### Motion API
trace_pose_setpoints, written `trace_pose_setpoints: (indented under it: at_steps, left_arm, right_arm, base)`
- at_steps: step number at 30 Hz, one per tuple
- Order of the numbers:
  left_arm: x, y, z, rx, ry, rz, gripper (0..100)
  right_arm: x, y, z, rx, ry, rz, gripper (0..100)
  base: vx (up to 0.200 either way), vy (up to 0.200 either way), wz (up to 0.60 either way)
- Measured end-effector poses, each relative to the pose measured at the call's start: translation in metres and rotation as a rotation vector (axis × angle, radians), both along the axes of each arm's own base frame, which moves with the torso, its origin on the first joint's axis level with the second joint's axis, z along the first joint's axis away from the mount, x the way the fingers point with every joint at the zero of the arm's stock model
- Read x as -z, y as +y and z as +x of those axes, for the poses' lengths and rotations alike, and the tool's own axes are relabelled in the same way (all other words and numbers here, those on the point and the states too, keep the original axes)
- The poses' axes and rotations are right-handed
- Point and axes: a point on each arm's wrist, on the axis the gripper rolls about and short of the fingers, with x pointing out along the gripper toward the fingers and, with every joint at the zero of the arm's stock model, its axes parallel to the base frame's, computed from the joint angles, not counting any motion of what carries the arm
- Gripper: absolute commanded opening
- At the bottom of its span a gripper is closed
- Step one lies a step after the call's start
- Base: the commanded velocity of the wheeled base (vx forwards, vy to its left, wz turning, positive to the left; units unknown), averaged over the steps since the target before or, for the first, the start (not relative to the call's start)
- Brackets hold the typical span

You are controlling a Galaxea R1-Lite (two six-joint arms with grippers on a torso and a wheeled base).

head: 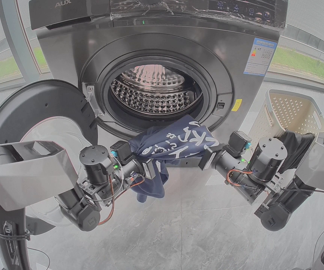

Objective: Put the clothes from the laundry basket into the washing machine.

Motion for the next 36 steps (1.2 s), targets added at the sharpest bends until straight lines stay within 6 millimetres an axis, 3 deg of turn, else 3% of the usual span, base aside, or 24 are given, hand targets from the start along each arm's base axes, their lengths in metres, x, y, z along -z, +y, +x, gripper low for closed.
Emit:
trace_pose_setpoints:
  at_steps: [4,10,11,19,24,31,36]
  left_arm:
    - [-0.016,0.007,-0.008,0.002,0.003,-0.047,0]
    - [-0.028,0.012,-0.015,0.000,-0.012,-0.068,0]
    - [-0.029,0.012,-0.015,-0.001,-0.013,-0.069,0]
    - [-0.036,0.015,-0.019,-0.006,-0.028,-0.077,0]
    - [-0.038,0.020,-0.027,-0.008,-0.021,-0.065,0]
    - [-0.036,0.039,-0.058,-0.010,0.027,-0.010,0]
    - [-0.042,0.047,-0.078,-0.001,0.013,0.028,0]
  right_arm:
    - [0.014,-0.008,-0.001,0.015,0.049,-0.034,0]
    - [0.027,-0.005,-0.002,0.002,0.084,-0.062,0]
    - [0.028,-0.005,-0.003,-0.002,0.086,-0.064,100]
    - [0.034,-0.002,-0.016,-0.040,0.116,-0.093,100]
    - [0.048,-0.013,-0.045,-0.140,0.180,-0.195,100]
    - [0.057,-0.033,-0.097,-0.297,0.251,-0.326,100]
    - [0.054,-0.046,-0.108,-0.296,0.261,-0.343,100]
  base:
    - [0.000,0.000,0.00]
    - [0.000,0.000,0.00]
    - [0.000,0.000,0.00]
    - [0.000,0.000,0.00]
    - [0.000,0.000,0.00]
    - [0.000,0.000,0.00]
    - [0.000,0.000,0.00]
